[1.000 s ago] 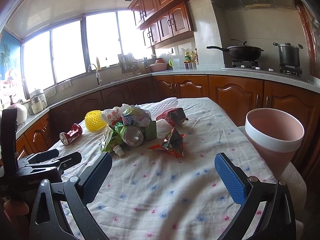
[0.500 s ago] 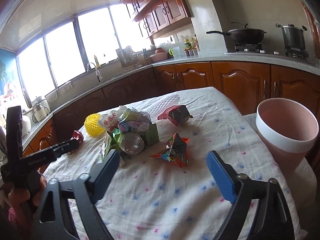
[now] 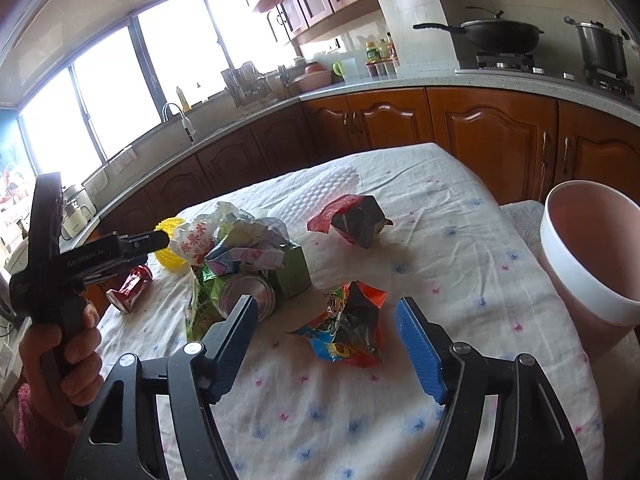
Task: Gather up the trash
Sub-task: 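Grasp the crumpled white tissue with the left gripper while the right gripper grasps the orange snack wrapper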
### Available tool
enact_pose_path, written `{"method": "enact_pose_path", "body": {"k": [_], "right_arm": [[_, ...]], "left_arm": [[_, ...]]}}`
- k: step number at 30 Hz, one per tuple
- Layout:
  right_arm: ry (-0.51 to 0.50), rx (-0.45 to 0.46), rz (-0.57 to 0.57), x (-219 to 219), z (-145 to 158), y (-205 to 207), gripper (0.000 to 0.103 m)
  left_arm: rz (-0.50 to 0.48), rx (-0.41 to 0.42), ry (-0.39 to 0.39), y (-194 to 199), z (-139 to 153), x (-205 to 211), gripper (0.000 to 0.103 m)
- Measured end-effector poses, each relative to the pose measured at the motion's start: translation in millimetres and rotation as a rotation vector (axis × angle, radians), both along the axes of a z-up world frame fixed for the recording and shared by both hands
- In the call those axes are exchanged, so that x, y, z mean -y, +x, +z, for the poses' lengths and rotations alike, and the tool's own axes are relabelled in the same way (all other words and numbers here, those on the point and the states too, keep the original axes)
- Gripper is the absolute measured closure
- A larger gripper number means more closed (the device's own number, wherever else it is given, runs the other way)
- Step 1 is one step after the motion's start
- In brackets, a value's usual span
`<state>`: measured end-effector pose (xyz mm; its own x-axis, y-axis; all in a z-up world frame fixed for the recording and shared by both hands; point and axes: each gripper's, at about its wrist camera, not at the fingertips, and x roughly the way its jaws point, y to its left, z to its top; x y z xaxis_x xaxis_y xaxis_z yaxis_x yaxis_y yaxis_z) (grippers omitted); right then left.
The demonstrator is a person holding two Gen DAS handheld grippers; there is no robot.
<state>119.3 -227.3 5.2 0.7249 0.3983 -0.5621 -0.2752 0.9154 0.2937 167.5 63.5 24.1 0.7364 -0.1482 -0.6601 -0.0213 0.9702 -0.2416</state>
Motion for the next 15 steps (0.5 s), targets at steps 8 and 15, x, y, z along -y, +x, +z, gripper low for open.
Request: {"method": "enact_pose_path", "body": {"k": [8,15], "right_arm": [[-0.004,-0.077,0.017,-6.1,-16.0,25.2,0.049],[0.006,-0.123,0.034,-8.6,-28.4,34.4,0.102]], "left_arm": [[-0.039,-0.077,-0.040,43.9,-14.4,-2.2,0.033],[-0.076,-0.087,-0.058,46.0,-17.6,-0.3,0.072]]}}
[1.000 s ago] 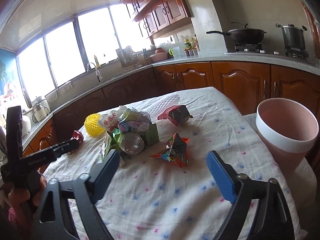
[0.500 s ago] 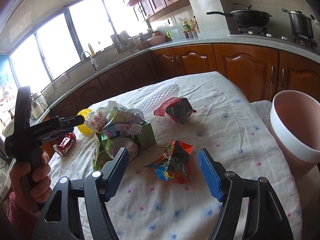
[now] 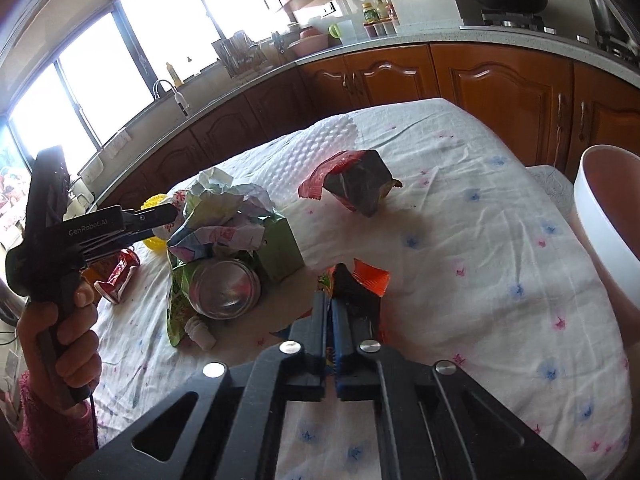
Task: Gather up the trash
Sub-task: 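Grasp the crumpled white tissue with the left gripper while the right gripper grasps the orange snack wrapper, then carry the tissue and the orange wrapper over the pink bucket with both grippers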
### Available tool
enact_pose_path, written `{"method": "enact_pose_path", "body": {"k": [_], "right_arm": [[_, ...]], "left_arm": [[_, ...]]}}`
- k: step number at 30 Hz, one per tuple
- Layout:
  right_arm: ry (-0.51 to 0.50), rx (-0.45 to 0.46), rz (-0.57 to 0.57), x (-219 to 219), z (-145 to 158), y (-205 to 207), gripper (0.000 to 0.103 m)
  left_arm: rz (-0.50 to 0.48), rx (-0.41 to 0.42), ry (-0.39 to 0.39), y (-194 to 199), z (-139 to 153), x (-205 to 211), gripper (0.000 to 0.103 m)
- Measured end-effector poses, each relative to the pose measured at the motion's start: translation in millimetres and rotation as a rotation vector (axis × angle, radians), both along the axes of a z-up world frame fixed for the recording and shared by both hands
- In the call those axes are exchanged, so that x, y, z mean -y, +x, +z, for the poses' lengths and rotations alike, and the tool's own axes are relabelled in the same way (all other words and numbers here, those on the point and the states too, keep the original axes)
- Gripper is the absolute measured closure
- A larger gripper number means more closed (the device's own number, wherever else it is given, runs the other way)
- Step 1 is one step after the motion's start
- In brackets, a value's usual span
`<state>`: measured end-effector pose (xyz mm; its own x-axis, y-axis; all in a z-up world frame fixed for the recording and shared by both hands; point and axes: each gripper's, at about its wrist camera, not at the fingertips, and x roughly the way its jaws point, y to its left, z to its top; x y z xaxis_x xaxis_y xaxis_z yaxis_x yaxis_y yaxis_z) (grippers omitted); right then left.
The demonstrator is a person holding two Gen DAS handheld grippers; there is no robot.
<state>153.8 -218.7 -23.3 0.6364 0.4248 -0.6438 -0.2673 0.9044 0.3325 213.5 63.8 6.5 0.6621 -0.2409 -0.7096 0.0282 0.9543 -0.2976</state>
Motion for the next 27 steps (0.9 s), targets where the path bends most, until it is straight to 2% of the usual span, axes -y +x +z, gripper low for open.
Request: {"method": "enact_pose_path", "body": {"k": [3,6,16,27], "right_arm": [[0.006,0.019,0.003,-0.2,2.7,-4.4,0.103],[0.012,0.036,0.003,1.2,8.3,-10.1,0.103],[0.041,0.083,-0.026,23.3,27.2,-27.0,0.103],[0.051,0.115,-0.129,76.0,40.2,-43.4,0.103]], "left_arm": [[-0.016,0.022,0.011,-4.0,4.9,2.7,0.080],[-0.025,0.051,0.027,-11.0,13.6,5.7,0.083],[-0.078,0.146,-0.016,-44.6,54.0,24.3,0.084],[-0.207,0.146,-0.044,-55.7,57.9,90.4,0.084]]}}
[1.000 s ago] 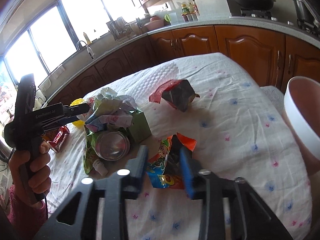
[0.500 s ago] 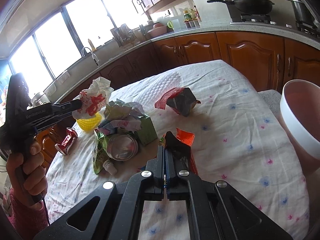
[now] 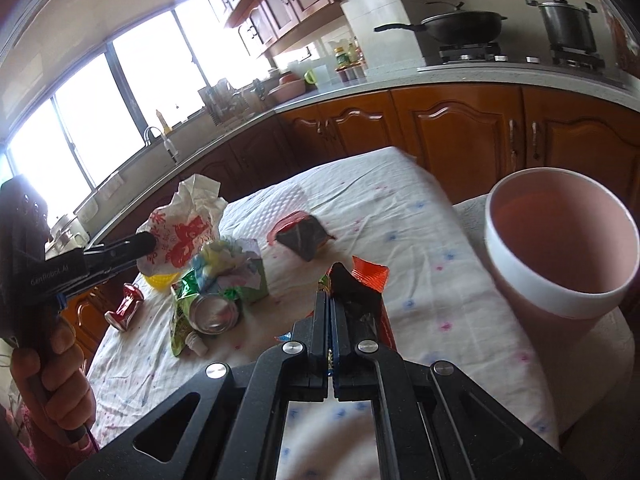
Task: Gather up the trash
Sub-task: 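Carry the tissue and the orange wrapper over the pink bucket with both grippers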
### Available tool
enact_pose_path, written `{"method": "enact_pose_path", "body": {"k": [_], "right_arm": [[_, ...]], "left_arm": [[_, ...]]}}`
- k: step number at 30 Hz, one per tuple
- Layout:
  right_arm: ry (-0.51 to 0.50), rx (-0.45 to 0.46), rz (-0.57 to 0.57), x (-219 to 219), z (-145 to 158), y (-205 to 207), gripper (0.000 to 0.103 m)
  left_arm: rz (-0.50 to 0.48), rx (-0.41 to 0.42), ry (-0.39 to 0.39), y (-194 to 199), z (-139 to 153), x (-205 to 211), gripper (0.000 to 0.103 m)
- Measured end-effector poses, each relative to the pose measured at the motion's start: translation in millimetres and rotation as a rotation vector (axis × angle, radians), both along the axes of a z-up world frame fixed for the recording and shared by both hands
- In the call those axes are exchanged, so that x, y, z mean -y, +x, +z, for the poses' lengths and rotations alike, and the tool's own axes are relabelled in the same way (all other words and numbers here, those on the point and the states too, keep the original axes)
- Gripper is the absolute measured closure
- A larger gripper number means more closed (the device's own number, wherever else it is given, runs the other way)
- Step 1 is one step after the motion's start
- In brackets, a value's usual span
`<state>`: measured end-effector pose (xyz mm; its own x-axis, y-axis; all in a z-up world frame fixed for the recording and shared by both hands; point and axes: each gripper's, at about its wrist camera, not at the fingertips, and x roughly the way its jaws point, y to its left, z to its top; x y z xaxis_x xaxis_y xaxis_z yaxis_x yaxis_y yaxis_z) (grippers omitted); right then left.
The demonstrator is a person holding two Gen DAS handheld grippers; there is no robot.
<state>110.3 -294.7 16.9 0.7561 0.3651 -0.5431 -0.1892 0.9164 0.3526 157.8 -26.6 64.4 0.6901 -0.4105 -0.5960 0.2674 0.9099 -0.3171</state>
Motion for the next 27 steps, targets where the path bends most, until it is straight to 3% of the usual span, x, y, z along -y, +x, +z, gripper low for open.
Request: {"method": "enact_pose_path", "body": {"k": [27], "right_arm": [[0.043,0.024,-0.271,137.1,8.2,-8.5,0.103]], "left_arm": [[-0.291,-0.037,0.007,26.1,-2.1,155.1,0.084]]}}
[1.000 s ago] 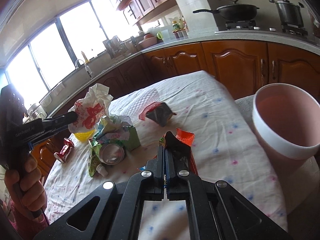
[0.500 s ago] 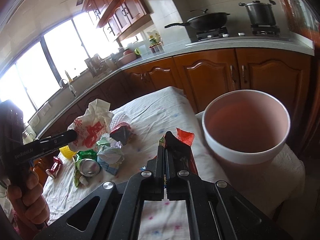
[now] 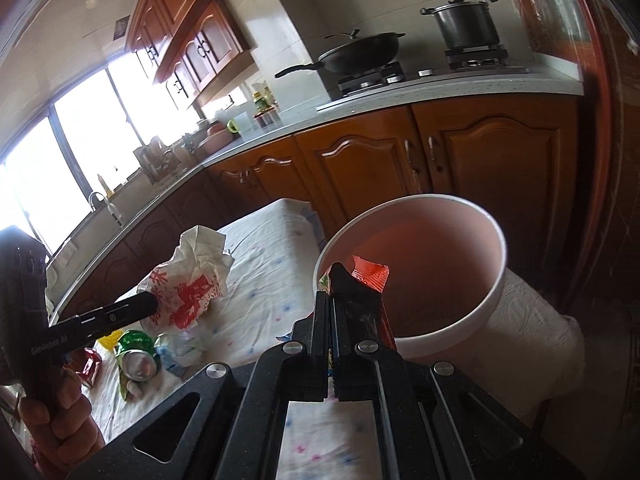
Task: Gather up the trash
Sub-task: 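Carry the tissue and the orange wrapper over the pink bucket with both grippers, then open the left gripper over the bucket while the right gripper opens too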
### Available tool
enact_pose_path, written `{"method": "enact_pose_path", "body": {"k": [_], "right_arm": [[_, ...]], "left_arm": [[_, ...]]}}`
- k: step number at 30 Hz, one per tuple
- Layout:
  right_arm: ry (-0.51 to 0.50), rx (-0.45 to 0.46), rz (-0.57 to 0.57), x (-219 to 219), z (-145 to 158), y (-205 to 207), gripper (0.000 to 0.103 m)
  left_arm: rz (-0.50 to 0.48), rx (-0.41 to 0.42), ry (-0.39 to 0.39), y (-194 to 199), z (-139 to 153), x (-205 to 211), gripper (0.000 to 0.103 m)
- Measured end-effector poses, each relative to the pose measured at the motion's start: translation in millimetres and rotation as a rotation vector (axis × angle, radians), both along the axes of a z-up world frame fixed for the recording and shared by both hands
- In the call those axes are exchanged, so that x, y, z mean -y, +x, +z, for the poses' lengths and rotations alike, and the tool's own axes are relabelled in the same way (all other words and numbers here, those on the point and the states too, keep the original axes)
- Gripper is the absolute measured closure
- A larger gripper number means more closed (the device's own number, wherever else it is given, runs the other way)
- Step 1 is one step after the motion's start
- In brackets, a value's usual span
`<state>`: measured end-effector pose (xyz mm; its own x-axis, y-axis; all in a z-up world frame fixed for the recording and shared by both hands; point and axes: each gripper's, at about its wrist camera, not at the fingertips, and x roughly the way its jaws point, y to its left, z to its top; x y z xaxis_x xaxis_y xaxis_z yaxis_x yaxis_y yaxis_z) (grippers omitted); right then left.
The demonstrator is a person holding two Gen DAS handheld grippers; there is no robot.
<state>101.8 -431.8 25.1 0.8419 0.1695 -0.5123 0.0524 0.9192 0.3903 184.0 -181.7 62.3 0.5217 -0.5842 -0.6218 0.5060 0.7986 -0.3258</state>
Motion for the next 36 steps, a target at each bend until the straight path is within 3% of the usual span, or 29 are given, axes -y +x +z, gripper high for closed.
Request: {"method": "enact_pose_path", "body": {"k": [11,21,25,32,36], "right_arm": [[-0.015,-0.041,-0.053,39.3,-2.9,29.2,0.103],[-0.025,-0.135,-0.058,61.0,-13.2,54.7,0.102],[-0.036,-0.180,-0.046,64.4,-19.0,65.1,0.097],[-0.012,-0.197,-0.049,70.4,-25.6,65.4,0.091],[0.008,-0.184,-0.055,73.7,-25.5,59.8,0.084]], "left_arm": [[-0.084,-0.024,0.039,28.8,-9.2,73.2,0.083],[-0.125,-0.074,0.154,61.2,-26.4,132.4,0.083],[-0.143,-0.098,0.196,68.9,-34.1,146.8,0.082],[-0.145,-0.114,0.234,72.7,-42.4,154.3,0.064],[-0.134,-0.122,0.220,74.6,-43.8,151.1,0.062]]}}
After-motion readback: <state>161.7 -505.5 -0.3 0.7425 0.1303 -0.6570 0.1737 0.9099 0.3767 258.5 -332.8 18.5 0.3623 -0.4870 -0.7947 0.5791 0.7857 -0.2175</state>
